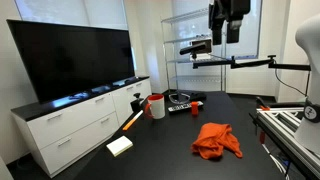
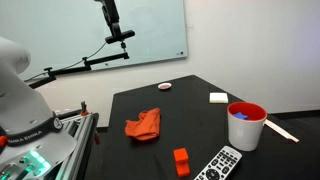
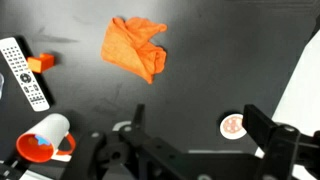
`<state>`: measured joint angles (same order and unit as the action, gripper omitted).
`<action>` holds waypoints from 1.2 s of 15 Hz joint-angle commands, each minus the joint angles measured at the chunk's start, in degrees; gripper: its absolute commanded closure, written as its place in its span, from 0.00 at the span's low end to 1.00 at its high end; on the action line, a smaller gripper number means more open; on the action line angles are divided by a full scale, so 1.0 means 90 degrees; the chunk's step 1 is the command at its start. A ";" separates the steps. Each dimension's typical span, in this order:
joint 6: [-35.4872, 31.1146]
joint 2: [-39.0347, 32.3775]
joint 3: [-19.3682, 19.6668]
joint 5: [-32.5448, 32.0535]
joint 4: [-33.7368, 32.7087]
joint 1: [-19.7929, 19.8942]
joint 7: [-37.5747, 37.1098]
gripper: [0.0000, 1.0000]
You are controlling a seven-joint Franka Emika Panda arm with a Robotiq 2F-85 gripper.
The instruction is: Press a button on the remote control.
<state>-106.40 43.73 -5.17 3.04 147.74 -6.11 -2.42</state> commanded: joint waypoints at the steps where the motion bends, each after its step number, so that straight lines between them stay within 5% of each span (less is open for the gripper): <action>1: 0.0012 0.0044 -0.0017 0.0012 -0.0226 0.0021 0.0011 0.00; 9: -0.0240 -0.0138 -0.0016 0.0065 -0.0402 0.0272 -0.0416 0.00; 18: -0.0257 -0.3465 0.1524 0.0519 -0.2621 0.1606 -0.0692 0.00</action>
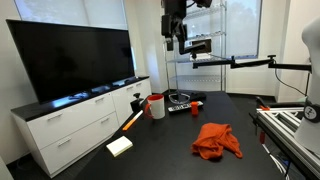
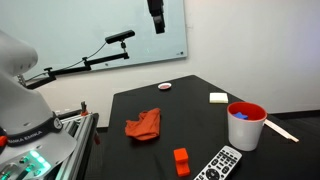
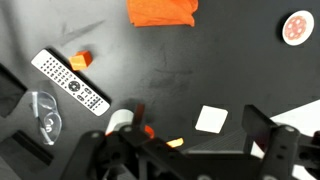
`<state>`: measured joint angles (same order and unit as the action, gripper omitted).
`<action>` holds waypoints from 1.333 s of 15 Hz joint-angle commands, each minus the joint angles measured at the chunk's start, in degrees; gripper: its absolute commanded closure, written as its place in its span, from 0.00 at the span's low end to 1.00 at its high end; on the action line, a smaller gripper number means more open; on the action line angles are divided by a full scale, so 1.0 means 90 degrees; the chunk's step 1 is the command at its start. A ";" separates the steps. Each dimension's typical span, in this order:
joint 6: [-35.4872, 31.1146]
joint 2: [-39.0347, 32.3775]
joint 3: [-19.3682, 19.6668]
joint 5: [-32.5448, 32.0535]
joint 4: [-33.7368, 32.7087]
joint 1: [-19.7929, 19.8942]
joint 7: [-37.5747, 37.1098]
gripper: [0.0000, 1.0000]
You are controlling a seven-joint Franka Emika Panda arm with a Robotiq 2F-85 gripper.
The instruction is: Press a button on the remote control.
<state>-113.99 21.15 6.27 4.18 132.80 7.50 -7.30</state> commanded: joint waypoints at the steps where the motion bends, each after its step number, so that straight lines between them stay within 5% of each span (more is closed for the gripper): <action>1: 0.0711 -0.1305 0.0394 0.0555 -0.1202 0.0147 -0.0123 0.00; 5: 0.0580 -0.2278 0.0630 0.0635 -0.1920 0.0403 -0.0594 0.00; 9: 0.0775 -0.2654 0.0804 0.0073 -0.2489 0.0610 0.0885 0.00; 12: 0.0824 -0.2707 0.0868 -0.0441 -0.2449 0.0701 0.1681 0.00; 13: 0.0601 -0.2638 0.0863 -0.0183 -0.2222 0.0705 0.1192 0.00; 20: 0.0326 -0.2619 0.0782 -0.0637 -0.1973 0.0636 0.1640 0.00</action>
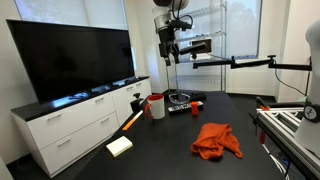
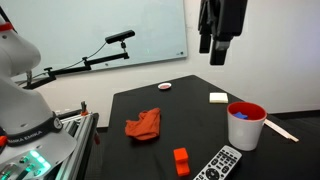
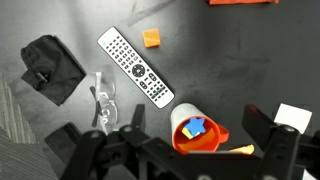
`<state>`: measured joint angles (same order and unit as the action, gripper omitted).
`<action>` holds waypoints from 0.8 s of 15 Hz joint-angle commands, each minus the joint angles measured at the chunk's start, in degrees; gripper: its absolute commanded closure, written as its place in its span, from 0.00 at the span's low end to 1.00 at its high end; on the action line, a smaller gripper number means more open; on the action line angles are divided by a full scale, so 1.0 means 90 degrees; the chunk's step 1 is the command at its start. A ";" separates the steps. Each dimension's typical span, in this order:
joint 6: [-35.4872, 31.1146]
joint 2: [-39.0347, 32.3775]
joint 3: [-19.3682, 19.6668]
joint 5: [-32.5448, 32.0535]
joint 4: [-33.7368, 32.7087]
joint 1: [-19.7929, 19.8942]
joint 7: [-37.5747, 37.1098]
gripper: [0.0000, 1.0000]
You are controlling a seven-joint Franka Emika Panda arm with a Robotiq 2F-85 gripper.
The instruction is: Press a button on the remote control.
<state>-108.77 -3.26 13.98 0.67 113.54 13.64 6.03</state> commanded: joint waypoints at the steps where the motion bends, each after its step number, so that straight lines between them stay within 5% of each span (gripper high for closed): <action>1: -0.0464 0.0097 -0.0116 -0.0390 0.0303 -0.0084 0.0278 0.00; 8: -0.2353 -0.0033 -0.0425 -0.1693 0.1368 -0.0368 0.0688 0.00; 12: -0.3382 -0.0170 -0.0470 -0.1325 0.1637 -0.0229 0.1922 0.00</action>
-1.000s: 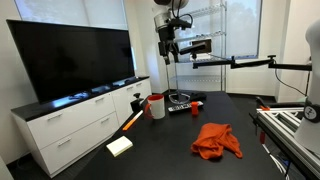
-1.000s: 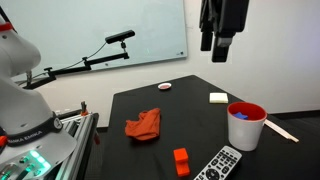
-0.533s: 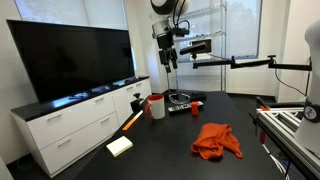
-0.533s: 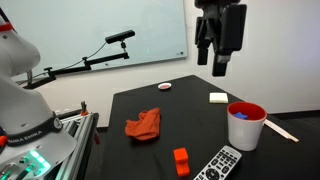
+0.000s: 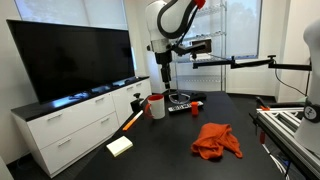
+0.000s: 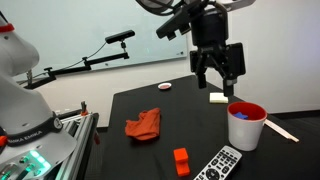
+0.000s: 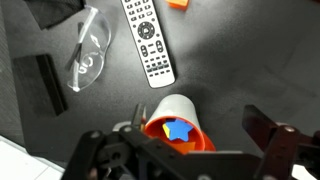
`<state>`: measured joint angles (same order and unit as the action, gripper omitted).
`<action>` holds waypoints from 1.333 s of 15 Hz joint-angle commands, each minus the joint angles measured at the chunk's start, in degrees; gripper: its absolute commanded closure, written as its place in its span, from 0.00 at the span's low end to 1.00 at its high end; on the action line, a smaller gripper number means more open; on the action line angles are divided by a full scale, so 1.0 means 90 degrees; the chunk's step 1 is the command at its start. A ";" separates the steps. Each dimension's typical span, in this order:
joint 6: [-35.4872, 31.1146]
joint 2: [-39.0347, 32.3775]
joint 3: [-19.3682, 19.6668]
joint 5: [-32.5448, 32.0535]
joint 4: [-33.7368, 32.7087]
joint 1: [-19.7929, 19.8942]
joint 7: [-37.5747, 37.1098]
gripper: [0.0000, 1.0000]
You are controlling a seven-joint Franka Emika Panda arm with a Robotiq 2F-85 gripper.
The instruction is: Press a button on the remote control.
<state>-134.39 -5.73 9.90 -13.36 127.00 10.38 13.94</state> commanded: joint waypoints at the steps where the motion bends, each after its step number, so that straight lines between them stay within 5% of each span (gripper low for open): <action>1: -0.0729 0.0045 -0.0017 0.0424 0.0139 0.0211 0.1479 0.00; 3: -0.0873 0.0005 -0.0112 0.1055 0.0142 0.0318 0.2319 0.00; 7: -0.0448 -0.0243 -0.1072 0.2494 -0.0224 0.1339 0.3974 0.00; 8: -0.0242 -0.0360 -0.0962 0.2752 -0.0394 0.1395 0.4374 0.00; 9: -0.0596 -0.0228 -0.0546 0.2257 -0.0029 0.0824 0.3523 0.00; 13: -0.0411 -0.0383 -0.0570 0.2608 -0.0236 0.1029 0.4101 0.00; 20: -0.0626 -0.0494 -0.0293 0.2042 -0.0117 0.0695 0.3319 0.00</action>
<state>-140.06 -10.43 5.44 7.41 126.59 17.89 46.60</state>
